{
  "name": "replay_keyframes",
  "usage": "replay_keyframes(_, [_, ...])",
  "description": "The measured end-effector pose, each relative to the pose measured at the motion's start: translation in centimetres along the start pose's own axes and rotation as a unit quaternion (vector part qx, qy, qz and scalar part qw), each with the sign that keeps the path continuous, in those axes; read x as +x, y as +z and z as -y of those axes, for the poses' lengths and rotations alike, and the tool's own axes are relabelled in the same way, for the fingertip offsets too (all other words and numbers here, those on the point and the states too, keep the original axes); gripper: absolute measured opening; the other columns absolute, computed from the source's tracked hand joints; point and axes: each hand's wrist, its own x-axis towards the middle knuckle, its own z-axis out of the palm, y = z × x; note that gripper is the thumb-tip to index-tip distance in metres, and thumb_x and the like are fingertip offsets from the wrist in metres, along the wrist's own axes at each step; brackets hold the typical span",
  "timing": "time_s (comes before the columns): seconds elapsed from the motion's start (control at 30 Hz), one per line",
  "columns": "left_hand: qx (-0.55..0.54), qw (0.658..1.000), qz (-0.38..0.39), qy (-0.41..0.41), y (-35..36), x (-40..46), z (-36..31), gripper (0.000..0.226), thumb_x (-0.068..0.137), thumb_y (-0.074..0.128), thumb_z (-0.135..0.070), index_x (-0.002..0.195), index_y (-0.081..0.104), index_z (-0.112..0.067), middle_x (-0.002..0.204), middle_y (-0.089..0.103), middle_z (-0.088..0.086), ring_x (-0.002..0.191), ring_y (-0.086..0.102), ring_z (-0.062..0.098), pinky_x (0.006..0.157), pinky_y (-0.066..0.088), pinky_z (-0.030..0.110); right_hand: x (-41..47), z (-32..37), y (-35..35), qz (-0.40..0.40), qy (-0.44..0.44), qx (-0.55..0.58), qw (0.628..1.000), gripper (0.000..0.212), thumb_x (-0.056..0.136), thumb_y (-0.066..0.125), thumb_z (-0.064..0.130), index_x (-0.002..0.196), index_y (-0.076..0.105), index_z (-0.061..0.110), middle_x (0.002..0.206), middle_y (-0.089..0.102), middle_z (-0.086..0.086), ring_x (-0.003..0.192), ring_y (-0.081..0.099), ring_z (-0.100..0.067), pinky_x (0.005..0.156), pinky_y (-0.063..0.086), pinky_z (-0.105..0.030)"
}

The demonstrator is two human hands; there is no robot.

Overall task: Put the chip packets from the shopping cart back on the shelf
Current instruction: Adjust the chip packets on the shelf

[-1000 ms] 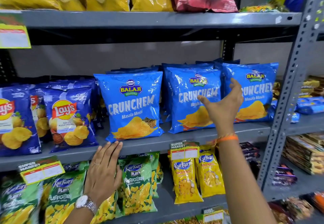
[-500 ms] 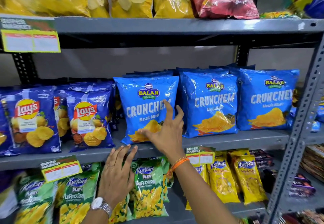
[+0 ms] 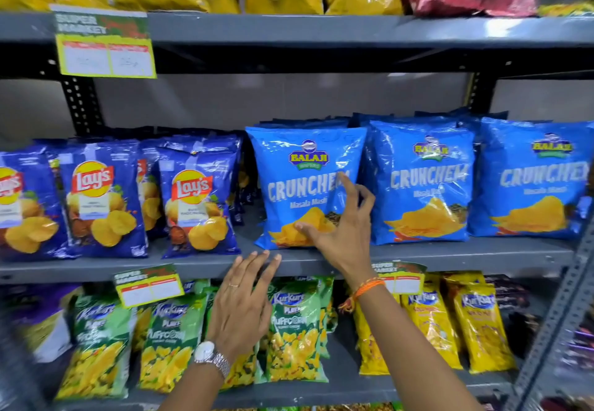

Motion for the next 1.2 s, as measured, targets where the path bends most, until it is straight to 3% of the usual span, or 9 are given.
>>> replay_keyframes(0.17, [-0.012,0.994,-0.095,-0.060,-2.7,-2.0,3.6,0.066,0.090,0.054,-0.020,0.154,0.039,-0.014,0.152,0.050,0.006,0.144,0.042,0.026,0.127,0.022,0.045,-0.5,1.7,0.1,-0.036,0.020,-0.043,0.998,0.126,0.047,0.083,0.070,0.152,0.025,0.030,0.162,0.019,-0.008,0.143,0.030,-0.037,0.106,0.035,-0.060])
replay_keyframes(0.3, [0.021,0.985,-0.126,-0.114,-5.8,-3.9,8.8,0.059,0.092,0.050,-0.022,0.150,0.045,-0.009,0.151,0.051,0.010,0.143,0.043,0.031,0.125,0.026,0.050,-2.8,5.4,2.1,-0.087,-0.102,0.016,0.991,0.093,0.065,0.086,0.050,0.140,0.039,0.023,0.153,0.033,-0.012,0.139,0.036,-0.035,0.110,0.035,-0.052])
replay_keyframes(0.4, [0.034,0.980,-0.119,-0.158,-7.6,-4.9,12.7,0.058,0.093,0.048,-0.026,0.148,0.048,-0.008,0.150,0.051,0.012,0.142,0.043,0.032,0.125,0.024,0.051,-4.7,9.0,5.3,0.024,-0.126,0.104,0.986,0.071,0.078,0.081,0.046,0.132,0.043,0.020,0.134,0.042,-0.001,0.127,0.047,-0.029,0.104,0.045,-0.051])
replay_keyframes(0.5, [0.046,0.980,-0.108,-0.163,-8.5,-6.1,16.0,0.052,0.097,0.045,-0.027,0.143,0.053,-0.005,0.146,0.053,0.014,0.139,0.045,0.034,0.126,0.023,0.048,-5.5,11.5,8.4,0.169,-0.063,0.093,0.979,0.088,0.081,0.077,0.051,0.147,0.031,0.015,0.142,0.037,-0.004,0.133,0.039,-0.030,0.110,0.041,-0.051])
replay_keyframes(0.67, [0.025,0.987,-0.070,-0.141,-8.0,-8.2,20.0,0.050,0.103,0.037,-0.034,0.137,0.059,-0.005,0.139,0.060,0.013,0.130,0.055,0.038,0.121,0.032,0.052,-4.5,12.0,12.0,0.273,0.039,0.057,0.960,0.116,0.081,0.080,0.046,0.161,0.003,0.014,0.159,0.036,-0.008,0.143,0.035,-0.037,0.118,0.036,-0.050])
replay_keyframes(0.77, [0.007,0.989,-0.074,-0.126,-7.7,-9.0,21.8,0.054,0.106,0.032,-0.039,0.137,0.061,-0.006,0.135,0.062,0.014,0.127,0.056,0.038,0.114,0.039,0.050,-4.6,12.5,13.4,0.231,0.065,0.058,0.969,0.114,0.074,0.086,0.045,0.157,0.012,0.021,0.140,0.060,-0.008,0.125,0.059,-0.035,0.100,0.052,-0.049])
replay_keyframes(0.93, [-0.022,0.988,-0.108,-0.105,-7.0,-8.9,22.5,0.050,0.105,0.036,-0.037,0.135,0.063,-0.007,0.127,0.064,0.014,0.120,0.058,0.036,0.110,0.041,0.048,-5.3,13.3,14.8,0.182,0.041,0.048,0.981,0.102,0.067,0.088,0.052,0.143,0.024,0.032,0.134,0.065,-0.001,0.120,0.064,-0.029,0.090,0.057,-0.040])
replay_keyframes(1.07, [-0.041,0.986,-0.122,-0.108,-6.6,-9.0,22.6,0.047,0.103,0.039,-0.034,0.134,0.063,-0.008,0.126,0.063,0.013,0.118,0.056,0.033,0.120,0.028,0.034,-5.3,13.8,15.4,0.169,0.036,0.052,0.984,0.100,0.063,0.089,0.052,0.139,0.026,0.032,0.133,0.065,0.007,0.121,0.064,-0.024,0.093,0.058,-0.041])
replay_keyframes(1.2, [-0.049,0.986,-0.125,-0.101,-6.4,-9.0,22.8,0.044,0.101,0.043,-0.031,0.135,0.062,-0.010,0.126,0.063,0.012,0.118,0.055,0.031,0.116,0.033,0.039,-5.4,13.9,15.8,0.169,0.039,0.050,0.984,0.108,0.063,0.089,0.052,0.146,0.026,0.024,0.133,0.065,0.005,0.122,0.063,-0.025,0.096,0.057,-0.046])
